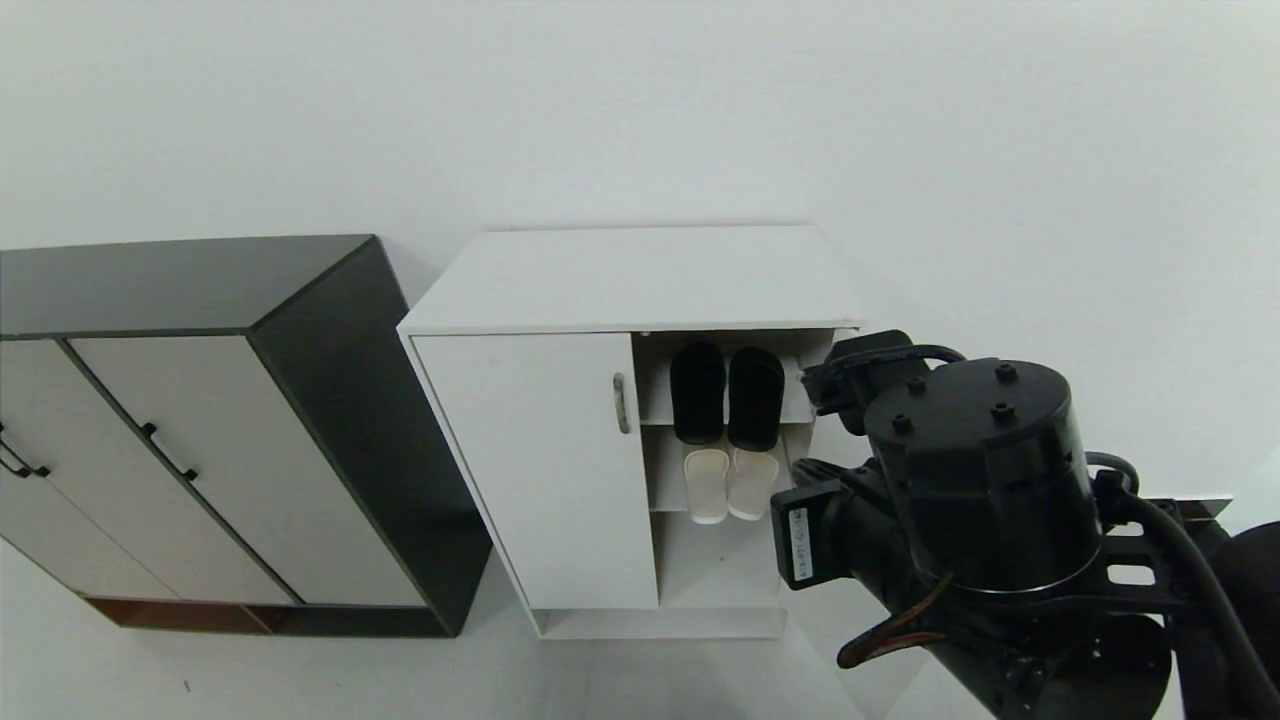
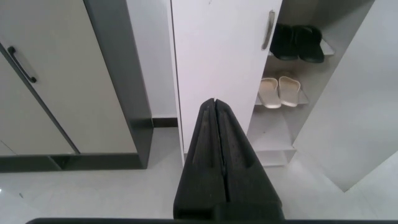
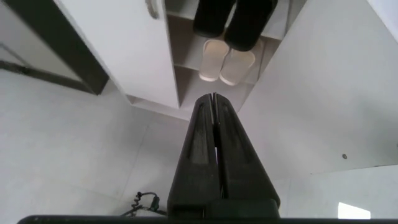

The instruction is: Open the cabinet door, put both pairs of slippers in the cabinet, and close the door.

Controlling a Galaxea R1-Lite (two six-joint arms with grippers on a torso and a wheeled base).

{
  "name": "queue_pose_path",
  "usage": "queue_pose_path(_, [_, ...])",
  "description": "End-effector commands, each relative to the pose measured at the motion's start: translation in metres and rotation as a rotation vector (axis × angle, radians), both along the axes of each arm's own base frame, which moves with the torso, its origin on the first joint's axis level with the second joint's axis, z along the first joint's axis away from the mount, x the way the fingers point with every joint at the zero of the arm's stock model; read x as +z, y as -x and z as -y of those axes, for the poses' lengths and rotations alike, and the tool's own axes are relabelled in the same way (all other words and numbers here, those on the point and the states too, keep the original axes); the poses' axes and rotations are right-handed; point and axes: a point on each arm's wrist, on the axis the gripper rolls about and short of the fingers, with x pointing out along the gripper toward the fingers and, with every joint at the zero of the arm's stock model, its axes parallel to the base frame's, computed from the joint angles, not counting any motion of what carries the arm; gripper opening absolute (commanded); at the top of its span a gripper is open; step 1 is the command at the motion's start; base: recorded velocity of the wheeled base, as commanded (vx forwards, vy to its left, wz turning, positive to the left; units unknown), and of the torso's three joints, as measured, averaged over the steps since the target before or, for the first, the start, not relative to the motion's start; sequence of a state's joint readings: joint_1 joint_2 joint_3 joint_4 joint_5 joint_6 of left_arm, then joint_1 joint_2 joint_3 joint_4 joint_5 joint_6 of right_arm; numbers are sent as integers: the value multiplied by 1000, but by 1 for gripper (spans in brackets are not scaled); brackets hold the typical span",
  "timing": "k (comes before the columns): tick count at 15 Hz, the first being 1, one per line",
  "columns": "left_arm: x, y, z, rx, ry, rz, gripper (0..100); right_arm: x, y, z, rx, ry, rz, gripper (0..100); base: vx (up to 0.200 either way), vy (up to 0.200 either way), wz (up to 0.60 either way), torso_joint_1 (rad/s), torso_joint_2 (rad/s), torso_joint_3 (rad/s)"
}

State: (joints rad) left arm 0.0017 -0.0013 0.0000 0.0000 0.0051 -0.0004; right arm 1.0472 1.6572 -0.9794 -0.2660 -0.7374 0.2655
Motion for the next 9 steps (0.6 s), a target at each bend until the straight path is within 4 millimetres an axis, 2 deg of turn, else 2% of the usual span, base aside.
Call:
queue_pose_path(1, [0, 0, 0, 1, 1, -1, 0, -3, 0, 0, 4, 7, -6, 0, 0, 0, 0, 71, -154, -90])
queue_pose_path(7, [0, 0, 0, 1, 1, -1, 0, -5, 1, 1, 11, 16, -12, 0, 0, 0, 0, 7, -12, -8])
queue_pose_path(9, [0, 0, 0, 1, 1, 0, 0, -5, 1, 1, 12, 14, -11, 0, 0, 0, -600, 2, 2, 5])
